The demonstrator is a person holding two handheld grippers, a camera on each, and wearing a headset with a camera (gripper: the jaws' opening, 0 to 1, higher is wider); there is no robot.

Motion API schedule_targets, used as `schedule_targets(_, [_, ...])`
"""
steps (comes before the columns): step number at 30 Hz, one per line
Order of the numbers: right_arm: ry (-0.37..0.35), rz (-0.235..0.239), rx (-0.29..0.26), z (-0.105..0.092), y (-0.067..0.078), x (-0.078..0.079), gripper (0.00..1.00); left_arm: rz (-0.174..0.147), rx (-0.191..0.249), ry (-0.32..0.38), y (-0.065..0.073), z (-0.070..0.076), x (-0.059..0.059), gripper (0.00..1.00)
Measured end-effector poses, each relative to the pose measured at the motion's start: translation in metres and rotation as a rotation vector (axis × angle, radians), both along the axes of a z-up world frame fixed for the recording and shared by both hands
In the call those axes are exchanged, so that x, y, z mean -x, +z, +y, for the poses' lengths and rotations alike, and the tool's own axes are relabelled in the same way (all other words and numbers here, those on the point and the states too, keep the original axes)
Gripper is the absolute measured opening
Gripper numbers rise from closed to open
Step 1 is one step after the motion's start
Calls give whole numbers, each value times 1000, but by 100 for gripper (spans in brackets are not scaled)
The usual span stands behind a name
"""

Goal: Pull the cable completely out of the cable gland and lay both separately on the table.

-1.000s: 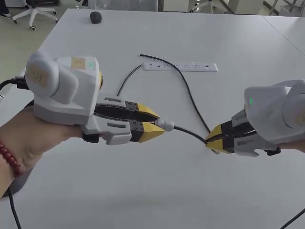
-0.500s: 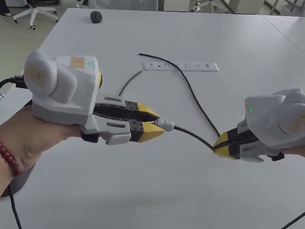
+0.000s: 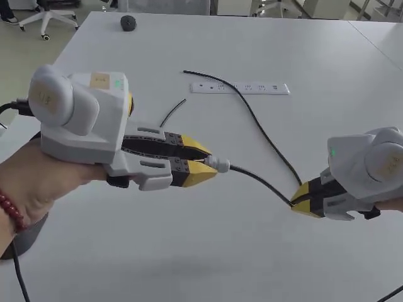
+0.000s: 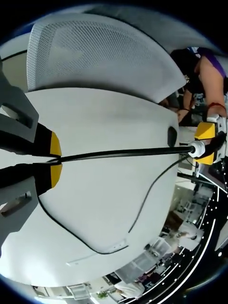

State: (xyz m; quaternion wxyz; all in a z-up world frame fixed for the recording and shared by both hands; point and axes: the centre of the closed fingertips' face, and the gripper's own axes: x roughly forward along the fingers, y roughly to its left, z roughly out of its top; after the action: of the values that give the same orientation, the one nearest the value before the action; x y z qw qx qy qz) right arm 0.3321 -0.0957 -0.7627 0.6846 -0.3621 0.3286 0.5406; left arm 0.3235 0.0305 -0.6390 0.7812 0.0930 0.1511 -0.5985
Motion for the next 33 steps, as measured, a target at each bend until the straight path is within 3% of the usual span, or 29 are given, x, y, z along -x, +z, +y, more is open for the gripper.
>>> schedule_targets(22, [-31, 40, 18, -9, -20, 6, 0, 1, -13, -7, -3, -3, 6, 16])
schedule_targets(33, [-48, 32, -17, -10, -16, 2, 1, 4, -3, -1, -1, -6, 3, 16])
